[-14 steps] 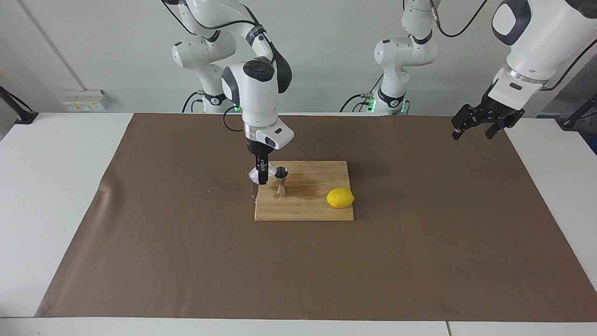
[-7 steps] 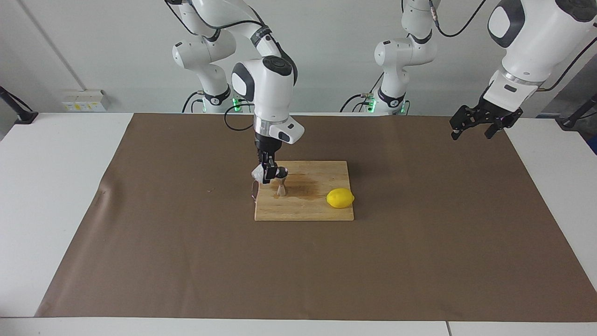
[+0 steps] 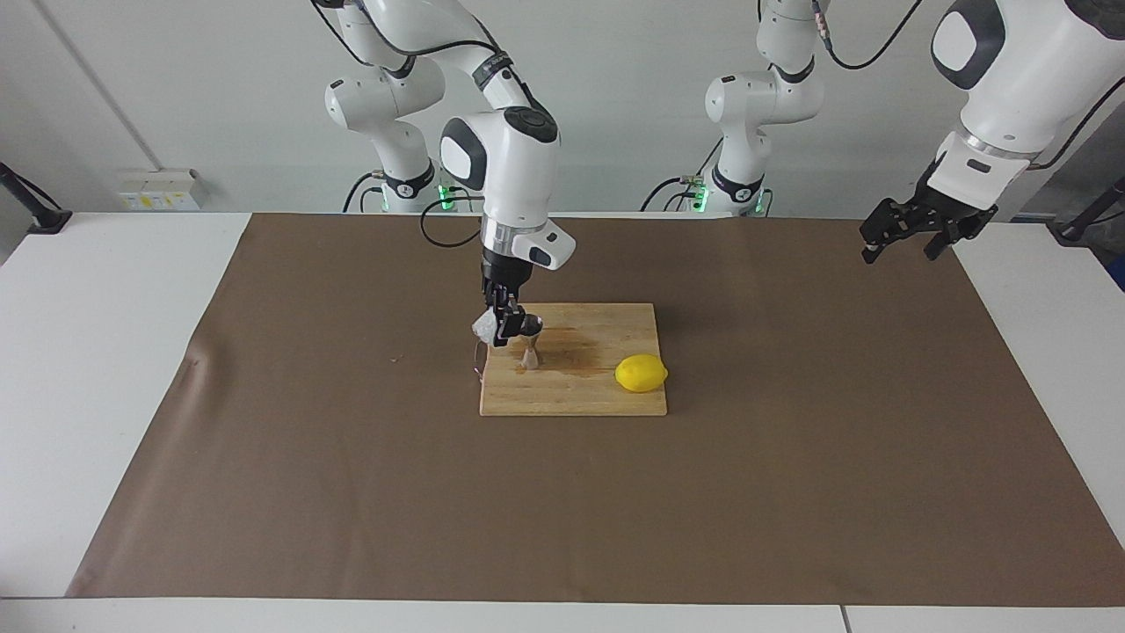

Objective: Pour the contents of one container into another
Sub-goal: 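Tilt the white cup with the right gripper over the steel cup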

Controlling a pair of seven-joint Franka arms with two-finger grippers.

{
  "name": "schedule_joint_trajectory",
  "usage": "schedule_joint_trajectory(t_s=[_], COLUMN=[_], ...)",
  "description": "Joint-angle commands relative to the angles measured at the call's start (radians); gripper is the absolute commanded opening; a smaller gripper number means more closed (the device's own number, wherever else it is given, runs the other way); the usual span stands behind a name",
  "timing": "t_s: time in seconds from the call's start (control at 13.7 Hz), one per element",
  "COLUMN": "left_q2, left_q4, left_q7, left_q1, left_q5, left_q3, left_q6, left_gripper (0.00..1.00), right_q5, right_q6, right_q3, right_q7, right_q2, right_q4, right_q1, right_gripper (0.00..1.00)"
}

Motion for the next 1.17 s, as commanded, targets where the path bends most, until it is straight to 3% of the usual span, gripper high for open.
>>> schedule_joint_trajectory(t_s=[0.0, 1.09], left_q2=[-0.023, -0.028], left_q4=[-0.02, -0.029], left_q7=[0.009, 0.002], left_q1=[0.016, 0.025], left_q5=[0.02, 0.02], left_q3=[-0.022, -0.024], left_q6=[0.003, -0.002], left_gripper=[1.0, 1.0], right_q5=[-0.039, -0.089], right_q6=[0.019, 0.021], right_q3=[0.004, 0.005], right_q7=[0.029, 0.035], right_q2=[-0.032, -0.045], right_q4=[-0.038, -0.061], right_q1=[0.01, 0.028], right_gripper=[0.0, 0.0])
